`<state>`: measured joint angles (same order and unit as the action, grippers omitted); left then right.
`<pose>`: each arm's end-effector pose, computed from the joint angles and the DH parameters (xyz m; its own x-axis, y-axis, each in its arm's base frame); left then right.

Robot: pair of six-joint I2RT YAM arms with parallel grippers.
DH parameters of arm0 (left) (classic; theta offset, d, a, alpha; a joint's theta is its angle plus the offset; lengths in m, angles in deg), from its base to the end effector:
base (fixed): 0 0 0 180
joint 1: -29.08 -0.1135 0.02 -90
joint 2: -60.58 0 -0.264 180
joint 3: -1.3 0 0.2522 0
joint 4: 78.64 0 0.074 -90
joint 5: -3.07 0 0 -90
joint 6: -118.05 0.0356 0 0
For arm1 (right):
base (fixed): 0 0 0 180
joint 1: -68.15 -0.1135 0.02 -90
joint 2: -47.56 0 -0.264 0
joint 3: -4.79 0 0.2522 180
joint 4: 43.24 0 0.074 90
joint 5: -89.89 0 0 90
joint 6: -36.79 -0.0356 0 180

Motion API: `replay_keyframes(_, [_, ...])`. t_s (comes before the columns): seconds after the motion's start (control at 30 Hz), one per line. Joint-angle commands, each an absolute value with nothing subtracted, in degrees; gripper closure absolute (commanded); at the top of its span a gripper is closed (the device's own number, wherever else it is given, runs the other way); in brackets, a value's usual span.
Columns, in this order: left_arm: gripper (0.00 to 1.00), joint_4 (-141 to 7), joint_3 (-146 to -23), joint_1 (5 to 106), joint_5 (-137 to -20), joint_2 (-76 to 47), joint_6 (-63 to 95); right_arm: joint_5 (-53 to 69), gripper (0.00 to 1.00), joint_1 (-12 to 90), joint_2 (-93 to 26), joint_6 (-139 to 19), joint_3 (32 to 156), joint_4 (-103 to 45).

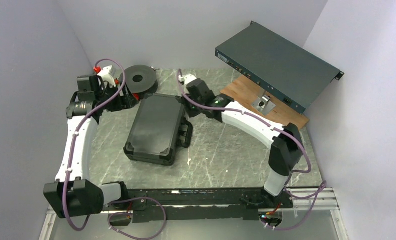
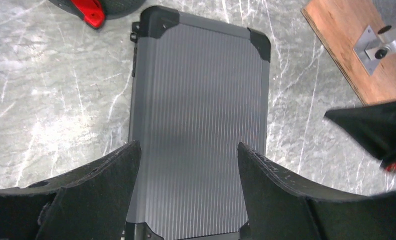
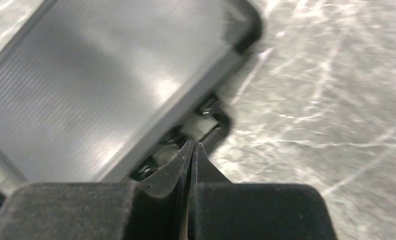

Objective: Pack up texas hold em set

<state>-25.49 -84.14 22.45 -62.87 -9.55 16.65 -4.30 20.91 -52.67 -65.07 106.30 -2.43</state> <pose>0.2576 0.0153 0.3630 -0.6397 -0.2561 -0.7247 0.0897 0.9116 -0.4013 0.2758 0.2945 0.3092 -0.5655 -0.3097 -0.7644 -0.5904 0.7992 0.1130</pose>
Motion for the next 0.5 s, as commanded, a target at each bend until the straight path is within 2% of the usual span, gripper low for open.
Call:
replay_keyframes(0.0, [0.23,-25.85,-81.38,24.28,-62.7,-6.19,16.6,-10.7,0.98,24.01,-49.34,-66.04,104.18,-2.35])
replay_keyframes(0.37, [0.24,-24.51,-78.42,32.64,-64.47,-3.56,16.03,-5.38,0.96,24.56,-51.04,-66.28,107.32,-3.08])
replay_keyframes(0.43, [0.27,-24.89,-77.17,34.29,-64.59,-2.96,15.59,-4.37,0.93,24.6,-50.97,-67.01,107.19,-3.6])
replay_keyframes(0.47, [0.31,-25.2,-76.54,35.14,-64.4,-2.81,15.19,-4.16,0.89,24.65,-50.87,-67.43,106.96,-3.7])
